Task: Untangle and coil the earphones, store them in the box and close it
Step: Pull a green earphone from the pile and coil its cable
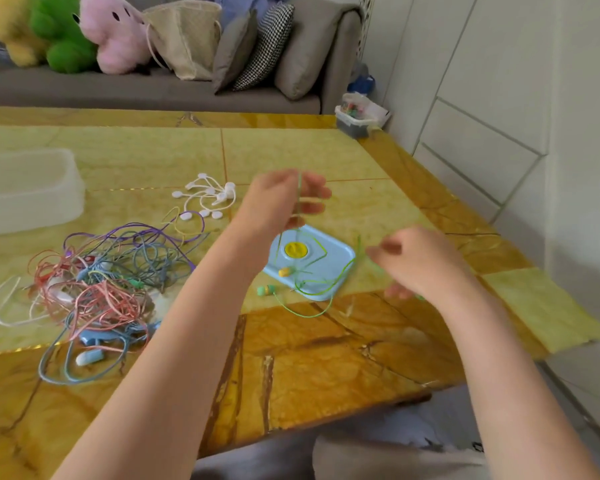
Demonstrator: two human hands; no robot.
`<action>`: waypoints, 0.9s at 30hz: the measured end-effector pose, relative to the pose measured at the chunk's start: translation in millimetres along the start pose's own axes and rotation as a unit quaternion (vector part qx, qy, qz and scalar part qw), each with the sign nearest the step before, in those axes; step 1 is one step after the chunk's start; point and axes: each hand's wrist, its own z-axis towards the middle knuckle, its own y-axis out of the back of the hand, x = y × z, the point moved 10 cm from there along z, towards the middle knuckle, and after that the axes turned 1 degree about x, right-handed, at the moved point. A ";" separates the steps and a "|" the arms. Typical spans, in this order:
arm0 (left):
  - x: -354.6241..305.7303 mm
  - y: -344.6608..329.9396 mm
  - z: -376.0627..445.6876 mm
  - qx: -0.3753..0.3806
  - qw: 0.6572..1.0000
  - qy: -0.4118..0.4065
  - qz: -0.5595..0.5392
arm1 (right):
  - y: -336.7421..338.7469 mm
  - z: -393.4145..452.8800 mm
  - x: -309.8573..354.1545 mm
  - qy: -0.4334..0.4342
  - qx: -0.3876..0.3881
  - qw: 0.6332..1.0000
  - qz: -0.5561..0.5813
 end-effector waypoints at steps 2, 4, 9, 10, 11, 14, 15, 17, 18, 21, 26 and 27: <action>-4.3 0.6 -4.6 0.001 0.984 -0.078 0.162 | 24.6 1.0 16.9 0.057 -0.100 0.992 0.058; -7.1 3.6 -10.2 -0.005 0.959 -0.125 0.254 | 24.5 2.0 35.7 0.103 -0.109 0.974 0.170; -13.2 5.1 -15.7 0.034 0.951 -0.183 0.249 | -34.7 -10.9 85.6 0.121 0.134 0.913 0.367; -12.5 8.1 -16.7 0.043 0.961 -0.176 0.209 | -40.9 -13.3 91.5 0.119 0.164 0.899 0.388; -11.0 11.8 -17.0 0.053 0.975 -0.158 0.145 | -45.9 -13.8 94.1 0.113 0.180 0.891 0.400; -7.7 20.3 -20.6 0.107 0.984 -0.067 -0.122 | -51.9 0.2 87.4 0.094 0.128 0.913 0.375; -10.2 21.3 -23.2 0.125 0.978 -0.049 -0.161 | -46.9 5.3 84.6 0.101 0.082 0.930 0.344; -11.2 24.6 -26.8 0.142 0.982 -0.027 -0.124 | -37.6 6.1 93.8 0.154 0.024 0.945 0.288; -10.1 24.0 -28.2 0.154 0.984 -0.021 -0.085 | -36.8 1.3 105.1 0.195 0.029 0.939 0.282; -6.8 10.6 -37.0 0.214 0.977 -0.012 -0.007 | -46.6 -10.3 129.9 0.265 0.066 0.916 0.294; -10.8 22.8 -35.0 0.163 0.983 -0.068 0.051 | -35.9 -5.1 127.0 0.210 0.026 0.924 0.318; -9.9 29.5 -31.3 0.135 0.985 -0.081 0.074 | -28.5 -1.8 116.3 0.179 -0.003 0.922 0.344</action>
